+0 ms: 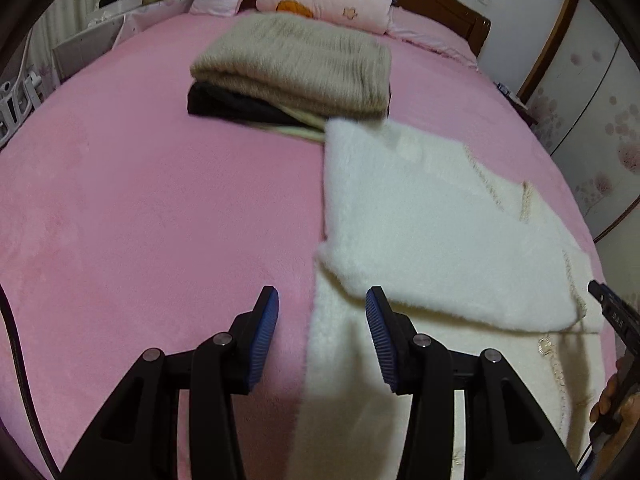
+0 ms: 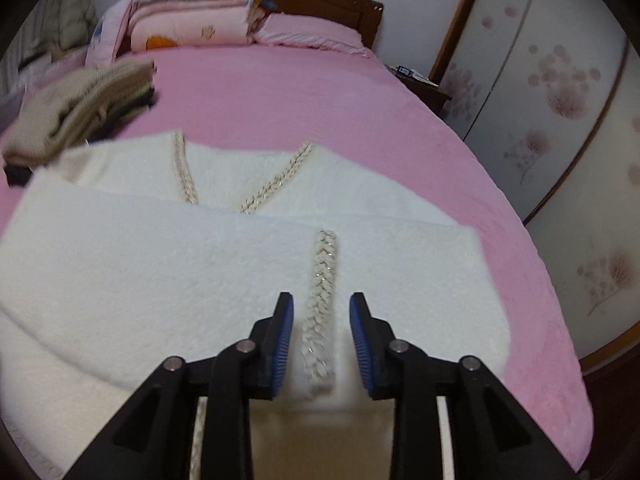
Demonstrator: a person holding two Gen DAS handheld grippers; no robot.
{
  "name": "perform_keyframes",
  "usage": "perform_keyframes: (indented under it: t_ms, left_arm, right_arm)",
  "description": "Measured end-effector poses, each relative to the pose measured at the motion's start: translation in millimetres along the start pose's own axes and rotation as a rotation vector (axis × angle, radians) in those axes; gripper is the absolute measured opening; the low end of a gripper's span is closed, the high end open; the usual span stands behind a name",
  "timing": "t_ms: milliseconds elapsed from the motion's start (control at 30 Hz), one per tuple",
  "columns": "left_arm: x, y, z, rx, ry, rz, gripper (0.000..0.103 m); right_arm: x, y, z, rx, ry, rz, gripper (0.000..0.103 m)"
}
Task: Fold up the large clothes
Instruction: 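Fold the braided front edge inward with the right gripper and release it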
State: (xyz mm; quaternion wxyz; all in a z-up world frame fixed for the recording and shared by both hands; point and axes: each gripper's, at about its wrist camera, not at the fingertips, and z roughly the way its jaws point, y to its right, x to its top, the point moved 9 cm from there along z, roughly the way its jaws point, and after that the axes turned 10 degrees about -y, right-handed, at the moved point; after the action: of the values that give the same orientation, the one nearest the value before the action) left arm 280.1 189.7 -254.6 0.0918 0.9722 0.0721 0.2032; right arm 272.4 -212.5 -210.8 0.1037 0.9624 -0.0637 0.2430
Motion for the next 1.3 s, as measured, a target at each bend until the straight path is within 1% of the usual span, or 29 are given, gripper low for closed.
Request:
perform_keyframes:
  t_ms: [67,133,200,267,333,367,433,467,500,567,633,667,700,733,767,833,933,967,1067,1133,1200,1233,1300]
  left_arm:
    - [10,9,-9,-0.016,0.023,0.014,0.044]
    - [19,26,-11,-0.037,0.037,0.044,0.044]
    - [26,47,-2,-0.044,0.037,0.080,0.044]
    - [31,65,17,-0.041,0.020,0.109,0.044]
    - [31,74,39,-0.021,-0.020,0.126,0.044]
    - [29,75,53,0.002,-0.050,0.130,0.044]
    - [26,72,75,0.047,-0.089,0.136,0.044]
    - [25,70,81,0.051,-0.093,0.142,0.044]
    - [25,69,83,0.055,-0.085,0.155,0.044]
    - [25,69,83,0.058,-0.077,0.179,0.044]
    - [26,69,81,0.054,-0.081,0.198,0.044]
    - [26,69,80,0.053,-0.084,0.203,0.044]
    - [28,70,75,0.050,-0.086,0.211,0.044]
    - [31,70,71,0.044,-0.084,0.214,0.044]
    - [34,71,65,0.036,-0.075,0.217,0.044]
    - [42,75,55,0.017,-0.044,0.222,0.045]
    - [71,74,48,0.001,-0.003,0.200,0.058]
    - [78,75,50,0.001,0.001,0.191,0.059]
    - [105,80,68,-0.005,-0.007,0.179,0.059]
    - [118,83,85,0.014,-0.024,0.173,0.059]
    - [127,80,108,0.042,-0.049,0.159,0.059]
    - [129,79,114,0.055,-0.054,0.154,0.059]
    - [133,74,127,0.089,-0.061,0.150,0.059]
  right_arm:
    - [-4,0,-14,0.108,0.019,0.037,0.031]
    - [-6,-8,-19,0.182,0.017,0.039,0.031]
    - [-7,-25,-19,0.224,0.013,0.011,0.031]
    - [-8,-43,-15,0.251,0.004,-0.018,0.031]
    - [-11,-66,-5,0.282,-0.019,-0.045,0.031]
    - [-14,-76,3,0.291,-0.039,-0.056,0.031]
    - [-20,-84,21,0.261,-0.084,-0.067,0.031]
    - [-22,-83,31,0.228,-0.105,-0.069,0.031]
    - [-24,-78,38,0.196,-0.112,-0.066,0.029]
    - [-27,-65,39,0.155,-0.101,-0.052,0.028]
    - [-29,-40,40,0.062,-0.102,-0.032,0.028]
    - [-30,-34,41,0.070,-0.110,-0.025,0.028]
    - [-30,-30,42,0.106,-0.119,-0.014,0.027]
    - [-29,-27,40,0.134,-0.126,-0.007,0.023]
    - [-28,-25,37,0.141,-0.131,-0.006,0.020]
    - [-22,-24,29,0.156,-0.123,-0.006,0.020]
    - [-2,-31,16,0.181,-0.073,-0.018,0.021]
    - [6,-37,13,0.196,-0.058,-0.019,0.022]
    - [28,-54,18,0.223,-0.046,-0.026,0.022]
    - [43,-68,29,0.249,-0.054,-0.026,0.022]
    - [55,-83,50,0.271,-0.084,-0.019,0.022]
    - [54,-87,57,0.273,-0.099,-0.019,0.022]
    - [56,-90,79,0.250,-0.138,-0.016,0.022]
